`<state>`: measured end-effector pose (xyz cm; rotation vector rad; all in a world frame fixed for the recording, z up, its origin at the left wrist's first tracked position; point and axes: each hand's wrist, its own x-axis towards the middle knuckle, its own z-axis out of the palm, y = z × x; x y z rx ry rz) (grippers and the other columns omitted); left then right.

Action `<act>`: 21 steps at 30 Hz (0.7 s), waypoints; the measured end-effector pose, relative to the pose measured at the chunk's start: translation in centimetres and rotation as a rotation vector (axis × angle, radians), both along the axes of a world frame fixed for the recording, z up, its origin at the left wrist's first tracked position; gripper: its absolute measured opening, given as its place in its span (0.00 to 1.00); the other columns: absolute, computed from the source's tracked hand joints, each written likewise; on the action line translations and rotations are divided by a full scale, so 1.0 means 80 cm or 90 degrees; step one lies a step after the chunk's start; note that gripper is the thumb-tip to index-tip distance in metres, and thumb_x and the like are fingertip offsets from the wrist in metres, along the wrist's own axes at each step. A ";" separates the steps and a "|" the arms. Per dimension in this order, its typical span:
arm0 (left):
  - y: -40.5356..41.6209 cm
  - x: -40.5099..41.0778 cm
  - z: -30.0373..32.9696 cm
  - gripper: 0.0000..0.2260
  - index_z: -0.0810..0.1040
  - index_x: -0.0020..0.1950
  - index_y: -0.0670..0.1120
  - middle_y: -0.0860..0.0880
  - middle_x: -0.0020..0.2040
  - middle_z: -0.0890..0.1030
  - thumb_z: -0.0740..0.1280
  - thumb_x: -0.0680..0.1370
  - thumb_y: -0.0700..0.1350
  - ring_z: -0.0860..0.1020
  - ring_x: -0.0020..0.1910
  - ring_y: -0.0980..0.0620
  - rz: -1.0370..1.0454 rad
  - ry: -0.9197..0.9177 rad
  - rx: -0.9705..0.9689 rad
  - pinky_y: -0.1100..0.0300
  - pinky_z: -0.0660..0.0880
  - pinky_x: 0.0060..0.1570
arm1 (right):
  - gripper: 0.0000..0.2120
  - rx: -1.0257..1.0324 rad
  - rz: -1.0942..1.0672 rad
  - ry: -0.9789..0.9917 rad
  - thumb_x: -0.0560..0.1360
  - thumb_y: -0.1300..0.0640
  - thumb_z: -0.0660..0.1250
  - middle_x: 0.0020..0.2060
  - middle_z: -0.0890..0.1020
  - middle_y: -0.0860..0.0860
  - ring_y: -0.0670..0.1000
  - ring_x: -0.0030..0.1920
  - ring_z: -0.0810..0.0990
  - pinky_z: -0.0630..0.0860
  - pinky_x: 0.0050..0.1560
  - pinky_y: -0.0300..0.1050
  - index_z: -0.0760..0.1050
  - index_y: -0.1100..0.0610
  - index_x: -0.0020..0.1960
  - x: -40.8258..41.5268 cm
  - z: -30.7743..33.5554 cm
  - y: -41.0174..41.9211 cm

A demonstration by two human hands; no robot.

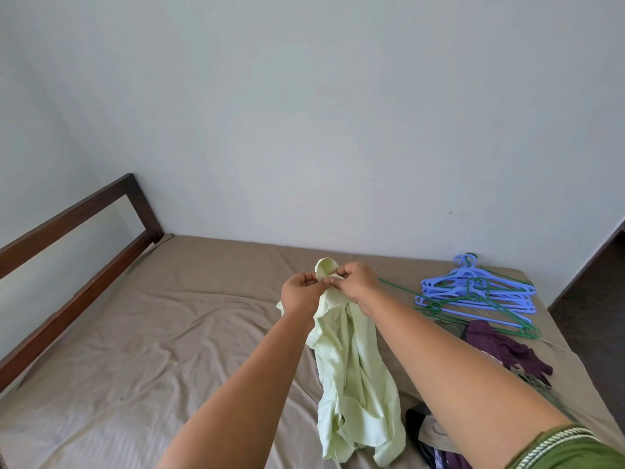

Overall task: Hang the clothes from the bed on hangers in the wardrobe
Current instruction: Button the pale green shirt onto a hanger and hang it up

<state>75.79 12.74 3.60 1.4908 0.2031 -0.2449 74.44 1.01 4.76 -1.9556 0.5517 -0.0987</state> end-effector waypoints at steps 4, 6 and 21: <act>-0.002 -0.003 0.006 0.04 0.82 0.43 0.38 0.40 0.42 0.85 0.68 0.70 0.34 0.82 0.40 0.49 -0.039 0.041 -0.076 0.56 0.80 0.50 | 0.08 -0.017 -0.015 0.031 0.71 0.56 0.74 0.44 0.85 0.56 0.53 0.41 0.79 0.78 0.48 0.50 0.77 0.53 0.36 0.002 -0.003 -0.006; -0.001 -0.001 0.003 0.05 0.82 0.44 0.38 0.41 0.43 0.85 0.66 0.73 0.32 0.83 0.42 0.48 -0.038 0.045 -0.080 0.57 0.80 0.51 | 0.07 -0.022 -0.015 0.036 0.70 0.56 0.75 0.43 0.85 0.55 0.52 0.40 0.79 0.78 0.46 0.48 0.78 0.52 0.35 0.001 -0.001 -0.005; 0.010 0.008 -0.007 0.05 0.81 0.45 0.47 0.50 0.42 0.83 0.70 0.73 0.38 0.81 0.43 0.53 -0.018 -0.114 0.164 0.60 0.79 0.46 | 0.13 0.057 0.073 -0.075 0.66 0.48 0.78 0.39 0.83 0.47 0.47 0.41 0.81 0.74 0.39 0.40 0.77 0.50 0.45 -0.019 0.003 0.005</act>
